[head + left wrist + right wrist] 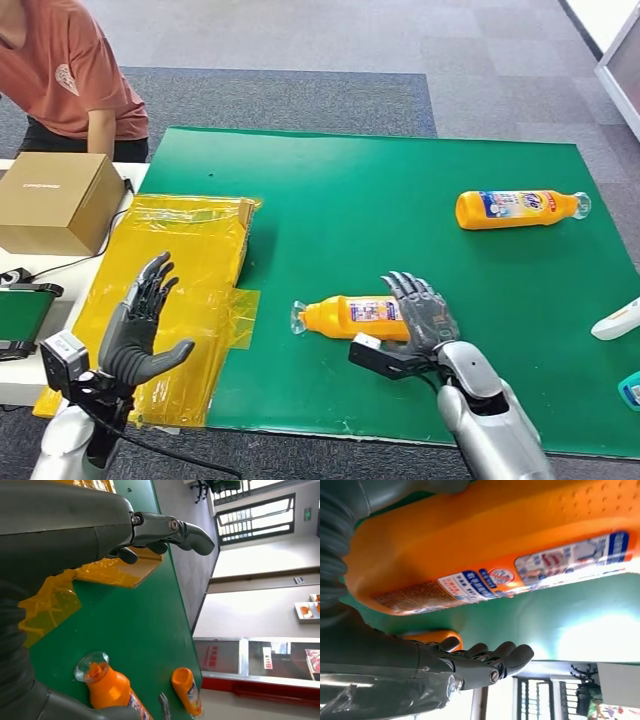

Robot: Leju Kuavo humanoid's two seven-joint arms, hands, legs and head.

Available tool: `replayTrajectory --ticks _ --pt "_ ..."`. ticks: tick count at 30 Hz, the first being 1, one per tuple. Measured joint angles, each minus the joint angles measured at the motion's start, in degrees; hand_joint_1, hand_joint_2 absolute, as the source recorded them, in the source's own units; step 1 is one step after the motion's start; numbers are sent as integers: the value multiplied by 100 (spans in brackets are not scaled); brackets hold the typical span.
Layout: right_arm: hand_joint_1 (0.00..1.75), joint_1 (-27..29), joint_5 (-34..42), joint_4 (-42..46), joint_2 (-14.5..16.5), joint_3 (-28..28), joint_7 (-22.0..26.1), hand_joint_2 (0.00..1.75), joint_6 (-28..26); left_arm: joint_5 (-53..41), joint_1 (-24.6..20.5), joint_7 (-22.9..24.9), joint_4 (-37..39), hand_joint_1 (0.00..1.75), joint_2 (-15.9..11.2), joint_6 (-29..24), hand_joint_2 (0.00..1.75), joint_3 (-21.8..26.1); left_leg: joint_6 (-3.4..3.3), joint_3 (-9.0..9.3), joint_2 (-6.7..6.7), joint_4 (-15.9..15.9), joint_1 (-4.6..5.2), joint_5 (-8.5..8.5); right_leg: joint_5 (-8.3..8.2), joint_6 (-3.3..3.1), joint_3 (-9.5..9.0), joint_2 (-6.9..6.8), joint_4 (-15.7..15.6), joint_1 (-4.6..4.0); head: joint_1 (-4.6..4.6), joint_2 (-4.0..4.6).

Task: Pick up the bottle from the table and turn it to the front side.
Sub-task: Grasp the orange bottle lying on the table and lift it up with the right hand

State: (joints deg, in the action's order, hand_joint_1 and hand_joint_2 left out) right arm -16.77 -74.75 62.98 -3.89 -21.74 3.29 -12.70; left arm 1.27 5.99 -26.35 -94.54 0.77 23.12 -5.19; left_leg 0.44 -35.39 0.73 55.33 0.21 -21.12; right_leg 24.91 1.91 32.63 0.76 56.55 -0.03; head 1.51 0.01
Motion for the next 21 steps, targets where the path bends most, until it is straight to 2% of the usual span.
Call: replayTrajectory --ticks 5,9,10,13,14,15,17,21 --pt "0 -551 -982 -582 -16 -597 -267 175 171 9 -65 11 61 0 15 9 175 -64 0 0 0 0 0 0 -1 1 0 0 0 0 0 0" --pt "2 -1015 -1159 -1075 -28 -1052 -304 175 594 -4 -98 6 114 0 33 1 175 -93 -1 4 -4 0 0 1 -3 -1 0 3 0 0 0 1" --pt "23 -1137 -1115 -1198 -29 -1141 -262 175 767 -14 -104 5 119 0 37 -2 175 -99 0 6 -5 0 0 1 -4 -2 -1 3 0 0 1 1" --pt "147 -1517 -745 -1587 -29 -1345 62 175 1478 -56 -140 3 126 0 45 -7 175 -129 -1 15 -9 0 -1 2 -6 -4 2 4 -1 0 1 0" --pt "169 -1641 -553 -1720 -29 -1385 202 175 1728 -68 -167 1 132 0 46 -3 175 -148 -2 20 -9 0 -1 2 -7 -4 5 4 -1 0 1 0" --pt "175 -1752 -338 -1847 -29 -1416 341 175 1954 -80 -202 -3 141 0 46 2 175 -170 -3 24 -9 0 -1 3 -7 -4 7 4 -2 0 0 -1" --pt "175 -1930 76 -2064 -31 -1462 581 175 2289 -104 -270 -17 161 0 46 8 175 -208 -4 31 -9 0 -1 4 -10 -2 5 3 -2 0 -1 -1" --pt "175 -2143 724 -2257 -49 -1542 769 175 2617 -118 -331 -47 173 0 46 19 175 -286 -6 32 -9 1 -1 15 -21 2 -20 4 -2 0 1 0"
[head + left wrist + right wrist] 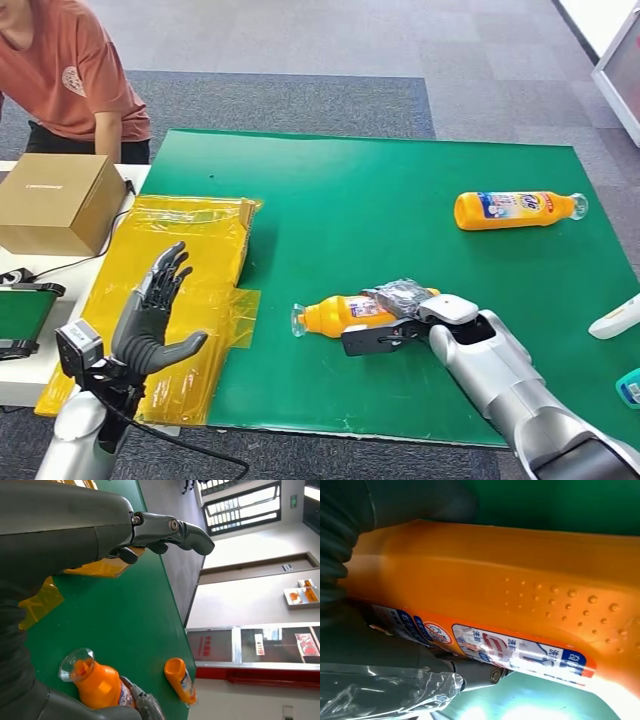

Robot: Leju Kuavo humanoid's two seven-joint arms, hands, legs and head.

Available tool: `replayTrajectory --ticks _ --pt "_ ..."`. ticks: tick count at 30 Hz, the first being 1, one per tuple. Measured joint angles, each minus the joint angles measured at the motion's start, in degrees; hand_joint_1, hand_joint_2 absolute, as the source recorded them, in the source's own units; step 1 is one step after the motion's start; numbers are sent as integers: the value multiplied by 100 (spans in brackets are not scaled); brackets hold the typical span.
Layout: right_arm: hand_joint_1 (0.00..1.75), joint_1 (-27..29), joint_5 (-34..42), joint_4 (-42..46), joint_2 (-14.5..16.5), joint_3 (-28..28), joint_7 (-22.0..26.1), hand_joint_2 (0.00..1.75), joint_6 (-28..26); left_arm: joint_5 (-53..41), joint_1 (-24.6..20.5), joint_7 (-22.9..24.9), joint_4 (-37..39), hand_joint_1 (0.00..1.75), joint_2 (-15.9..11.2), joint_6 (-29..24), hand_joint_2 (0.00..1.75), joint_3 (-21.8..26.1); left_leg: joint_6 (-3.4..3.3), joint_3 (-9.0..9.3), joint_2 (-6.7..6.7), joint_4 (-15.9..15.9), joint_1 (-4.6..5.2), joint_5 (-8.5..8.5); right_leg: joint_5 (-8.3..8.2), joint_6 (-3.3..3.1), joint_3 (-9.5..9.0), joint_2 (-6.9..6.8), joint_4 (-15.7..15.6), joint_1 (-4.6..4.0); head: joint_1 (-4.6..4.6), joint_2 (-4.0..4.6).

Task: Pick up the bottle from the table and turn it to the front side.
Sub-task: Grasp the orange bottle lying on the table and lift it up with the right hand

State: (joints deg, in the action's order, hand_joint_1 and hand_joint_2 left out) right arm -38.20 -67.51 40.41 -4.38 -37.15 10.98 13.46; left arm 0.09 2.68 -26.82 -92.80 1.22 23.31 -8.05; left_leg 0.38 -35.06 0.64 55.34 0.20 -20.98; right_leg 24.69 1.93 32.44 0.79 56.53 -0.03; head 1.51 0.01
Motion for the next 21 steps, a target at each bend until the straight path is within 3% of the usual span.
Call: replayTrajectory --ticks 4,7,10,14,18,21 --pt "175 -85 878 8 -89 -69 174 175 195 2 2 -62 0 0 -2 8 175 -52 -2 0 0 2 0 2 -1 1 -7 0 0 0 -1 -1" --pt "175 54 2211 232 -207 28 640 175 438 21 7 -119 0 0 -5 0 175 -67 -2 -1 1 3 0 2 -1 2 -6 -1 0 0 -1 -1" --pt "175 616 3989 920 -326 390 1156 175 681 60 19 -183 0 0 -10 -60 175 -70 -2 -14 9 3 1 2 -1 2 0 -5 0 0 1 -1" --pt "175 1309 5308 2027 -343 880 1349 175 619 78 51 -189 -23 0 -20 -187 175 -96 -1 -31 12 2 -1 2 1 2 14 -6 1 -2 -1 -1" --pt "175 1920 5873 3125 -113 1307 1379 175 224 121 93 -161 -183 0 -11 -336 175 -177 1 -37 11 2 0 -1 3 0 23 -4 2 -2 0 0" --pt "175 2308 5451 3861 104 1401 1379 175 -401 242 124 -55 -379 0 9 -393 175 -270 2 -38 11 1 -1 -2 7 -3 25 -5 2 -2 0 0"
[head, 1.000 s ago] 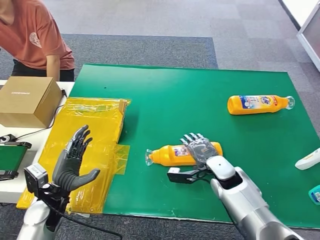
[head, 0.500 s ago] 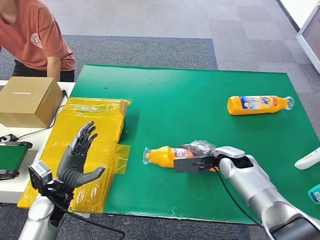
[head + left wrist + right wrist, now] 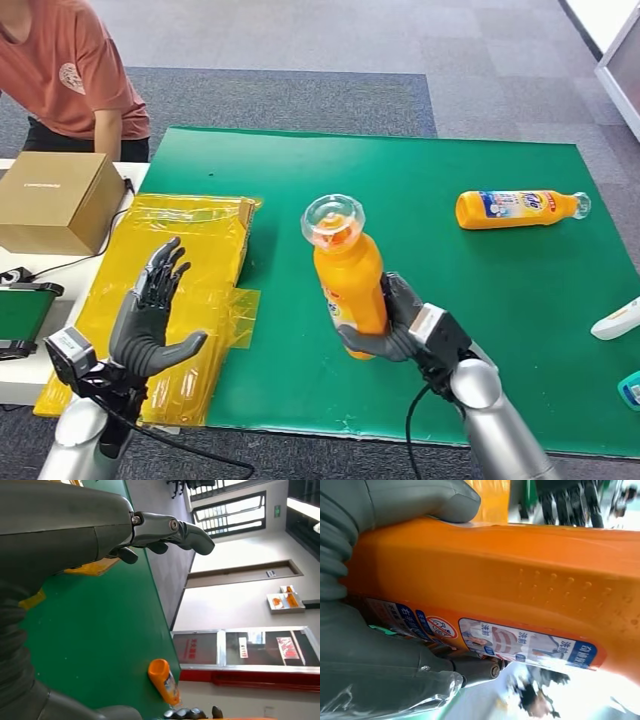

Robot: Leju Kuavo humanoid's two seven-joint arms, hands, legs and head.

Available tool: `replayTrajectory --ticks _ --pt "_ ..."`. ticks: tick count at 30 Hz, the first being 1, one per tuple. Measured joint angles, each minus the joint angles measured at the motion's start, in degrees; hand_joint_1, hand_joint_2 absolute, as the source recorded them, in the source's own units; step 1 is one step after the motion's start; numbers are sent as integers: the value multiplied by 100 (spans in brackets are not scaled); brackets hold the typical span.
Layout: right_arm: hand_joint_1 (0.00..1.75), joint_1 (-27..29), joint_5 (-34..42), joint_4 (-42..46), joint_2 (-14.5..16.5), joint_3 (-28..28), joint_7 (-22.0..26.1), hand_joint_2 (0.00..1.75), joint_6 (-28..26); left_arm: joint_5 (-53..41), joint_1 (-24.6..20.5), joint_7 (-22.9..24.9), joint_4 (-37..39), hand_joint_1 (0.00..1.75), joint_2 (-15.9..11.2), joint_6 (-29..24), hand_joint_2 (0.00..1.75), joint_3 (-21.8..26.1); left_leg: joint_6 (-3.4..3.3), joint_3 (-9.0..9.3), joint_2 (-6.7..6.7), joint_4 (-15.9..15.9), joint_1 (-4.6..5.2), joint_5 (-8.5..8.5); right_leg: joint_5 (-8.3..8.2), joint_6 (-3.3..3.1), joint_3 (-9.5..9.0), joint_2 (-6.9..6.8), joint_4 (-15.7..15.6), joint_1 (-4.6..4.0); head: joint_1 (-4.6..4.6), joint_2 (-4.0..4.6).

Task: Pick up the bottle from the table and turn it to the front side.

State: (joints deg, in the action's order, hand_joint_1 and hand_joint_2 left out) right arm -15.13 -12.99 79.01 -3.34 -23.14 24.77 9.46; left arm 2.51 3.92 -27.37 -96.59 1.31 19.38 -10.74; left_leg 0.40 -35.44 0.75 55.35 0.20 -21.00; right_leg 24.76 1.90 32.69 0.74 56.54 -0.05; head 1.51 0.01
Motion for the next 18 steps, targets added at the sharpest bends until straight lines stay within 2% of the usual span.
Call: replayTrajectory --ticks 6,14,18 --pt "175 484 -2414 695 264 -289 -179 175 -1676 288 -60 384 -189 0 26 259 175 -487 3 0 0 -1 0 -4 3 -2 1 1 0 0 -1 1" --pt "175 445 -3931 325 413 -981 -559 175 -2756 720 -370 639 -153 0 4 574 175 -1348 4 0 0 -1 0 -3 -1 0 0 1 0 1 -1 1" --pt "175 346 -4122 -66 482 -1264 -596 175 -2954 823 -540 735 -122 0 -27 613 175 -1676 2 -1 -1 -1 0 -1 -2 0 0 0 0 1 0 0"
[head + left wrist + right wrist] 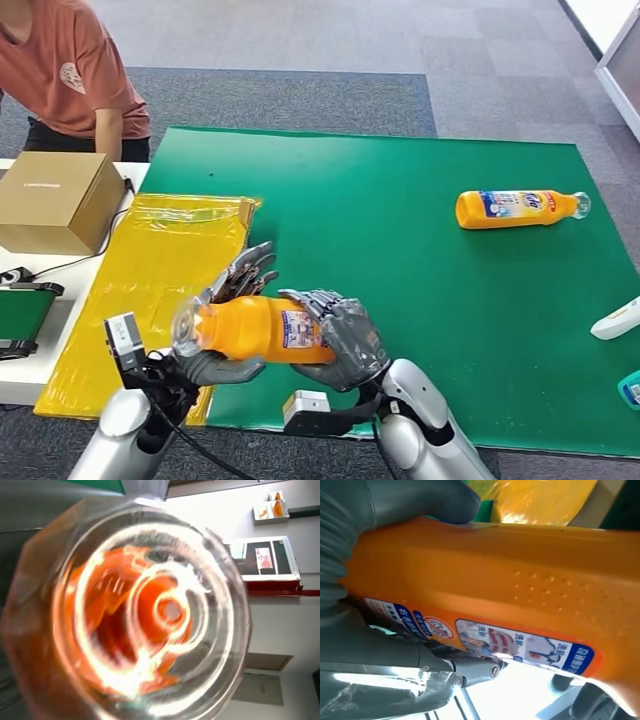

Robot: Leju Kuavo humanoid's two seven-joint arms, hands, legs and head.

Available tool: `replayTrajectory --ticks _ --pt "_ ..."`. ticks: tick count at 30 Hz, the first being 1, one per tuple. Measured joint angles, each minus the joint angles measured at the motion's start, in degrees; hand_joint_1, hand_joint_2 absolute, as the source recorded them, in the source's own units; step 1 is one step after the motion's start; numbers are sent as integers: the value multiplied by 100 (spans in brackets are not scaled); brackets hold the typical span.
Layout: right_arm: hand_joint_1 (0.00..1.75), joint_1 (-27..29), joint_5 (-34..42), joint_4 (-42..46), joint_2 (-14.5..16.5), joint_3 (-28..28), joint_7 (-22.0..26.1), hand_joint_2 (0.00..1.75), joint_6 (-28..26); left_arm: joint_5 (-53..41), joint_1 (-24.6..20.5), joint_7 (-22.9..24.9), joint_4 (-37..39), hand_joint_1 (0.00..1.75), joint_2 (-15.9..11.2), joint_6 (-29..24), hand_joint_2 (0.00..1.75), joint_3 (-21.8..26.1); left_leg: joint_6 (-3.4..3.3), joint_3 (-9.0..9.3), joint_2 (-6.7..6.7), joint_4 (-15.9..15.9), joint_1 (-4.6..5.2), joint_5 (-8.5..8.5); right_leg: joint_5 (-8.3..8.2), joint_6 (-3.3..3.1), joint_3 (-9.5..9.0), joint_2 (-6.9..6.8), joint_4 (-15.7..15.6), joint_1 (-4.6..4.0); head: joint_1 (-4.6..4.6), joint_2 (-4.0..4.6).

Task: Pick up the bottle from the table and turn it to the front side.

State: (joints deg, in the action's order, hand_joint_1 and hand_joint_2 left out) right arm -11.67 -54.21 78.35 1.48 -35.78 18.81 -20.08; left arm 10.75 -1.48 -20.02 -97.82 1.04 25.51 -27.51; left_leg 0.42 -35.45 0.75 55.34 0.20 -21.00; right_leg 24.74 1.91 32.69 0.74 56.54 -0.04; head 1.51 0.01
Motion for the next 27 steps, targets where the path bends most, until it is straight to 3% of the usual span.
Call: replayTrajectory --ticks 7,8,11,12,25,26,27 --pt "175 -263 -356 -320 21 -245 -181 175 -243 -802 -337 72 44 0 -240 -343 175 -403 0 -1 0 0 0 0 0 0 2 0 0 0 0 1" --pt "175 -295 -392 -344 21 -256 -209 175 -260 -920 -386 84 57 12 -284 -383 175 -456 0 -1 0 0 0 0 0 0 2 0 0 0 1 1" --pt "175 -351 -410 -410 20 -268 -275 175 -264 -1175 -508 95 113 143 -391 -468 175 -592 0 -2 0 0 0 0 0 0 0 0 0 0 -1 1" --pt "175 -364 -404 -432 20 -269 -298 175 -261 -1243 -539 108 138 175 -420 -504 175 -628 0 -2 0 0 0 0 0 0 1 0 0 0 -1 0" --pt "175 -487 -406 -587 14 -253 -472 175 -291 -1392 -643 226 283 175 -569 -807 175 -768 0 -4 0 0 0 0 1 0 2 0 0 0 1 0" --pt "168 -486 -406 -587 14 -250 -481 175 -291 -1392 -643 233 284 175 -569 -816 175 -767 0 -4 0 0 0 0 1 0 2 0 0 0 0 0" --pt "125 -486 -405 -587 14 -245 -490 175 -291 -1392 -642 240 284 175 -569 -826 175 -767 0 -4 0 0 0 0 1 0 2 0 0 0 0 0"
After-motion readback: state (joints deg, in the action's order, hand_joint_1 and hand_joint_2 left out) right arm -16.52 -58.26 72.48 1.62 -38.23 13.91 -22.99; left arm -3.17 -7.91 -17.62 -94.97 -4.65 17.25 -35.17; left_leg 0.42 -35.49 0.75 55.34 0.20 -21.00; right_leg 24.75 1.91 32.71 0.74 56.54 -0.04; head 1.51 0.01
